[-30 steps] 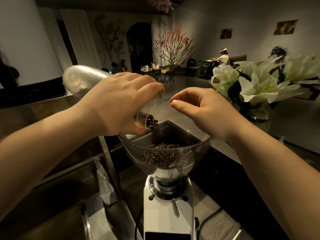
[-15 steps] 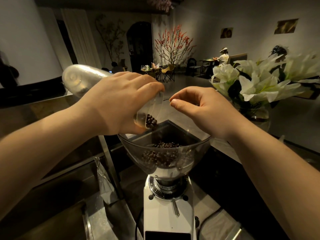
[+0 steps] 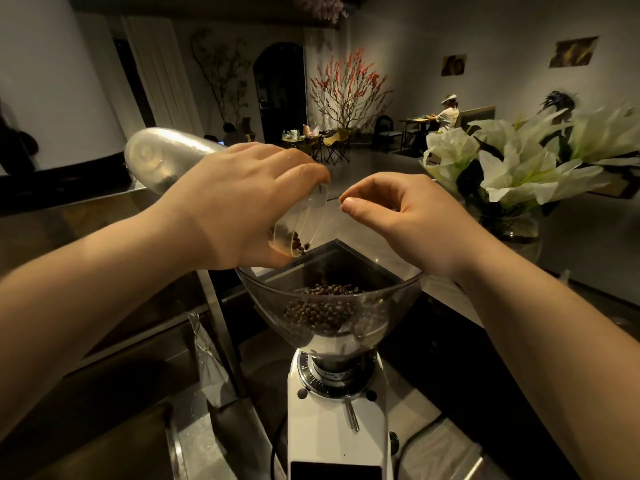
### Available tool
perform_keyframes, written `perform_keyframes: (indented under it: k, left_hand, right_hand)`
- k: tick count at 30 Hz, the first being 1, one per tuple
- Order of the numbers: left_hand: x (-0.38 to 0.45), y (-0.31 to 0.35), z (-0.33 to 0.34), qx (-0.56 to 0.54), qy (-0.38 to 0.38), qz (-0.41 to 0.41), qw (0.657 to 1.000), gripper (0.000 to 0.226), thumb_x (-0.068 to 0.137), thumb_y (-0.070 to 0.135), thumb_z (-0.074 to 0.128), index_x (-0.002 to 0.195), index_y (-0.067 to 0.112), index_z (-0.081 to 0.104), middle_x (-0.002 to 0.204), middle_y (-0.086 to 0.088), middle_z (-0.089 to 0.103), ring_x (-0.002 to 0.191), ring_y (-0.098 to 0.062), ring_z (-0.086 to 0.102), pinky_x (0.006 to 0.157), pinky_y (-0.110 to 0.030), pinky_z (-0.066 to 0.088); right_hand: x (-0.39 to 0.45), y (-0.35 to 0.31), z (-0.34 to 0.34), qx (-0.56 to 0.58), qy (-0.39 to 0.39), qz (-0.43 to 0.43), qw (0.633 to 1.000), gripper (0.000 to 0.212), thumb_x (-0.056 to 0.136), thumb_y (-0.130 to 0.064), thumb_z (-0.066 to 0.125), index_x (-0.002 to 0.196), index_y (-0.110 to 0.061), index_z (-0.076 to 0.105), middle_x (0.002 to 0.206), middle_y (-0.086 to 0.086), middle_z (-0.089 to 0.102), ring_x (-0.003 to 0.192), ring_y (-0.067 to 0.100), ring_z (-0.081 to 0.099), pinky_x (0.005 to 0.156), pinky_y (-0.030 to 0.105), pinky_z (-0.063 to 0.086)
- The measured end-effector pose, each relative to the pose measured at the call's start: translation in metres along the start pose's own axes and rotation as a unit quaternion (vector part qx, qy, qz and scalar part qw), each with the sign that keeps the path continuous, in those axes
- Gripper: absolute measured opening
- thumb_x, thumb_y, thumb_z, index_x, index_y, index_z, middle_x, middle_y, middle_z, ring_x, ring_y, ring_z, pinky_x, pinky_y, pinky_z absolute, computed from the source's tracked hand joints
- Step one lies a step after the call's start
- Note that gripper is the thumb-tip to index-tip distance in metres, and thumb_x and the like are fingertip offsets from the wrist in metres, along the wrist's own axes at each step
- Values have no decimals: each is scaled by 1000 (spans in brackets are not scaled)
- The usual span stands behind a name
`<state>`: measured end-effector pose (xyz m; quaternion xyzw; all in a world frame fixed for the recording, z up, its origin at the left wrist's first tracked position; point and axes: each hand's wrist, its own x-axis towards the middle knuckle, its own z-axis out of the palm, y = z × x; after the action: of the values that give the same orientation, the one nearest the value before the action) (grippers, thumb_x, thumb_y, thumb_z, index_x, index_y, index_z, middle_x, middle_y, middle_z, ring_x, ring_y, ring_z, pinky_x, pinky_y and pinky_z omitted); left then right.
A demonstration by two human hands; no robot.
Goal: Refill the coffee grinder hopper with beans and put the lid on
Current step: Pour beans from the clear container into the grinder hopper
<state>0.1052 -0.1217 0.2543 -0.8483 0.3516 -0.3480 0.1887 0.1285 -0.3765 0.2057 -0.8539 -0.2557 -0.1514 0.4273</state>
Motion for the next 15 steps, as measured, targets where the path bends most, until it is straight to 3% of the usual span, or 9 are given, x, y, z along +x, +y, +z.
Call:
perform_keyframes:
  k: [15]
  left_hand:
    - [1,2,-1,14,1,5,1000,95,71,60,81,148,12,56,140,-9,67,123,-33,66,100,-44,53]
  right_hand:
    - [2,4,1,10,4,-9,1000,21,105,-48,67,116,-36,78,107,-19,80,103,-8,72,87,19,53]
